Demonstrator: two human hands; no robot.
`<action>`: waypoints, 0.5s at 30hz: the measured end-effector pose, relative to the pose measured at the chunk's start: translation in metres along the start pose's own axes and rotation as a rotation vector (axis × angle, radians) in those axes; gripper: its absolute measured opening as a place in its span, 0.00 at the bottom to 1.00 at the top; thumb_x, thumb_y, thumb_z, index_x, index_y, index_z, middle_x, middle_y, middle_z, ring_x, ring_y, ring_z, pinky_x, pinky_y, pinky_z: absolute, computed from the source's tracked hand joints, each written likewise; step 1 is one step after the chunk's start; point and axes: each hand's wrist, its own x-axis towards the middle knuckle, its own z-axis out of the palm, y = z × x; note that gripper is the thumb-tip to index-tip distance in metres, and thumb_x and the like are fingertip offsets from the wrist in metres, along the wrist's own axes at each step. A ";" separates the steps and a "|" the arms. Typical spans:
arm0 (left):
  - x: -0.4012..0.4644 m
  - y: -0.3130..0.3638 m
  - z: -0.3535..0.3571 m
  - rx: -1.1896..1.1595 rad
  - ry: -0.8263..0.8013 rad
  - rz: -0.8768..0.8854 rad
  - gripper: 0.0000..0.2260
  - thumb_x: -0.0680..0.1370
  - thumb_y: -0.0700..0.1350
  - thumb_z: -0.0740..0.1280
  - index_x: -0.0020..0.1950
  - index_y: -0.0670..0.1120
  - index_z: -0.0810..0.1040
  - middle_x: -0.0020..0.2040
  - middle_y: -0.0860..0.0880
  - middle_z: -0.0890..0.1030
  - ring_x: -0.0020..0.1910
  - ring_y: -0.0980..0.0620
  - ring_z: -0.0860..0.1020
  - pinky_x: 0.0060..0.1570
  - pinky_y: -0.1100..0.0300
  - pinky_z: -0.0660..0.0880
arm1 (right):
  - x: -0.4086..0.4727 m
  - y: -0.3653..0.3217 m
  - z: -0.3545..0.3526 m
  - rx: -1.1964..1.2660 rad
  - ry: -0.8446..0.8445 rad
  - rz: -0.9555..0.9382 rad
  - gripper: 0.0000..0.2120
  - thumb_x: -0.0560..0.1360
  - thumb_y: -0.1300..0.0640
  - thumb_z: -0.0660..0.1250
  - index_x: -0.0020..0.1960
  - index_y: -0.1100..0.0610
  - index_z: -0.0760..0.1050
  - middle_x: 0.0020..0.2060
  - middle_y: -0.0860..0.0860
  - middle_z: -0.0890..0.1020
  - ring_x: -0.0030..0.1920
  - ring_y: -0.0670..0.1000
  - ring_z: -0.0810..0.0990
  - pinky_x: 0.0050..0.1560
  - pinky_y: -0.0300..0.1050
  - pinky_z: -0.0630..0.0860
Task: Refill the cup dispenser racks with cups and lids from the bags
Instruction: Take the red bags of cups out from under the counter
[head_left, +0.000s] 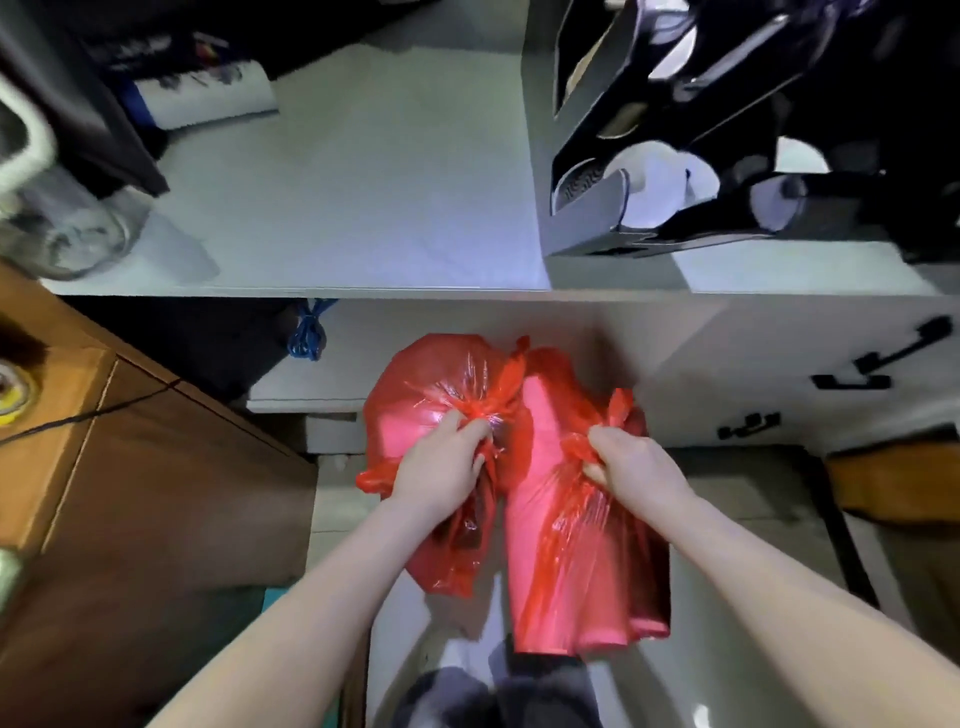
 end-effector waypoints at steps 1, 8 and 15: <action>0.000 0.014 -0.004 0.023 0.004 0.063 0.08 0.79 0.46 0.62 0.58 0.49 0.72 0.54 0.45 0.71 0.49 0.39 0.75 0.41 0.49 0.74 | -0.016 0.005 -0.009 0.007 0.028 0.036 0.13 0.76 0.53 0.66 0.52 0.61 0.70 0.54 0.58 0.78 0.54 0.61 0.79 0.51 0.53 0.72; 0.008 0.143 -0.019 0.132 0.077 0.478 0.09 0.78 0.43 0.61 0.57 0.47 0.74 0.48 0.43 0.70 0.47 0.40 0.73 0.35 0.52 0.65 | -0.129 0.060 -0.082 0.075 0.289 0.263 0.12 0.74 0.56 0.69 0.46 0.64 0.72 0.46 0.60 0.79 0.48 0.63 0.80 0.46 0.55 0.72; 0.030 0.321 -0.010 0.171 0.184 0.833 0.11 0.77 0.45 0.61 0.58 0.50 0.77 0.50 0.45 0.75 0.50 0.42 0.72 0.48 0.52 0.66 | -0.256 0.160 -0.148 0.127 0.613 0.530 0.11 0.70 0.61 0.72 0.39 0.61 0.69 0.39 0.61 0.79 0.43 0.63 0.79 0.43 0.54 0.70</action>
